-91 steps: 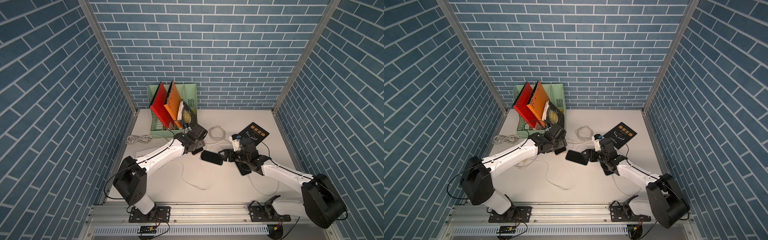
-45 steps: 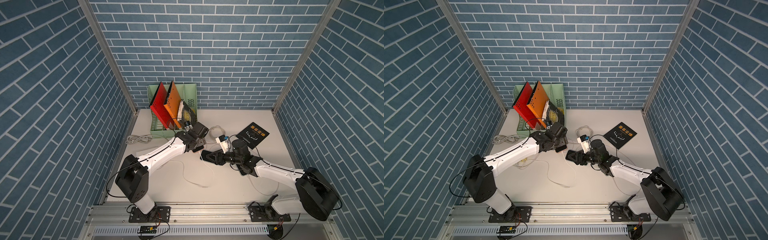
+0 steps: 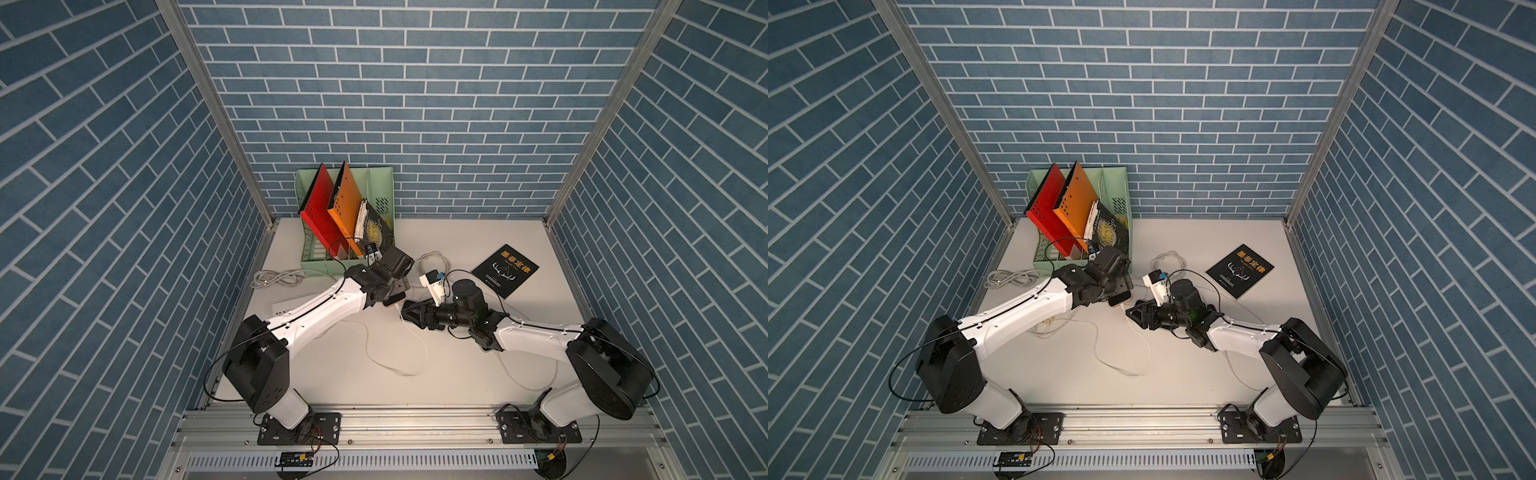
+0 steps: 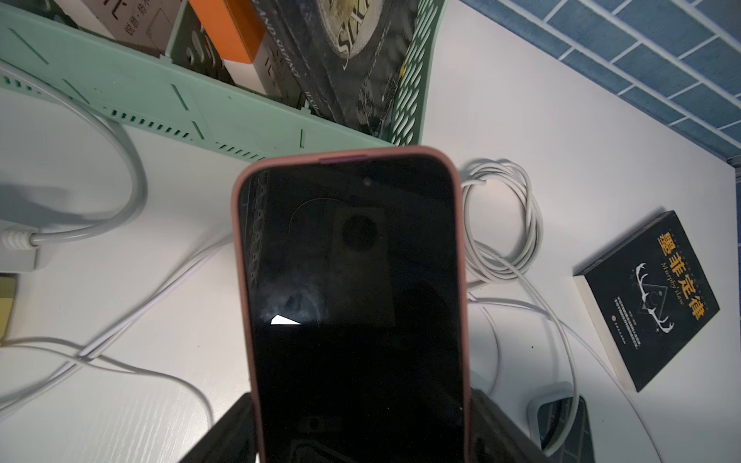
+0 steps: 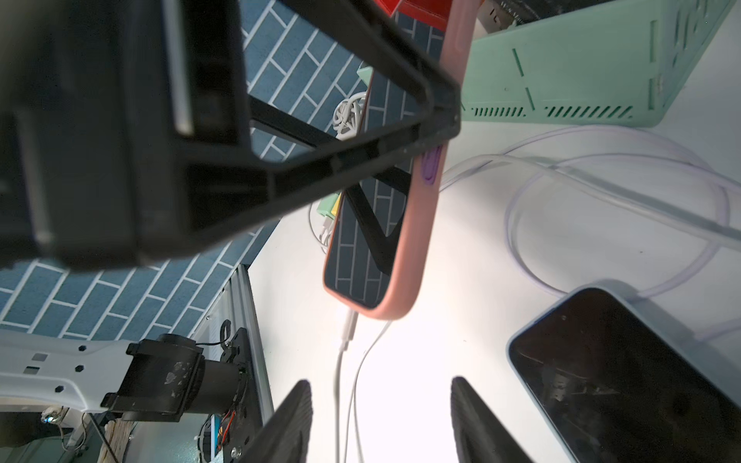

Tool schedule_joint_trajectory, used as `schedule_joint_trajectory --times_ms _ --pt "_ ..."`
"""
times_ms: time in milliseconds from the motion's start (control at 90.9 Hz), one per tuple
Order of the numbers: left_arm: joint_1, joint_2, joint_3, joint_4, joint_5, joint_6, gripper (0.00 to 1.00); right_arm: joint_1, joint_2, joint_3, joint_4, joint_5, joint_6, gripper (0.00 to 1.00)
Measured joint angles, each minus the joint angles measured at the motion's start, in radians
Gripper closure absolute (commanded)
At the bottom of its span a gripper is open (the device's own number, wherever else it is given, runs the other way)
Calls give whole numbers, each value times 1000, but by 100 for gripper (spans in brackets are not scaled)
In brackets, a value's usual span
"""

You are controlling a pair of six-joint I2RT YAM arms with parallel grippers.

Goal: Unplug the charging cable from the phone
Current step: Remove the charging cable from the phone.

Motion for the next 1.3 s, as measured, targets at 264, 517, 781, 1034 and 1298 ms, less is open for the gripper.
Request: schedule_joint_trajectory --times_ms 264,517,781,1034,1298 --pt "6 -3 -3 6 3 -1 55 16 34 27 37 -14 21 53" --pt "9 -4 -3 13 5 -4 56 16 60 38 50 -18 37 62" --pt "13 -15 -4 17 3 -9 56 18 71 40 65 -28 61 87" --pt "21 -32 -17 26 2 -19 59 19 78 50 74 -44 69 100" --pt "21 -40 -21 29 -4 -26 62 19 79 50 80 -48 69 100"
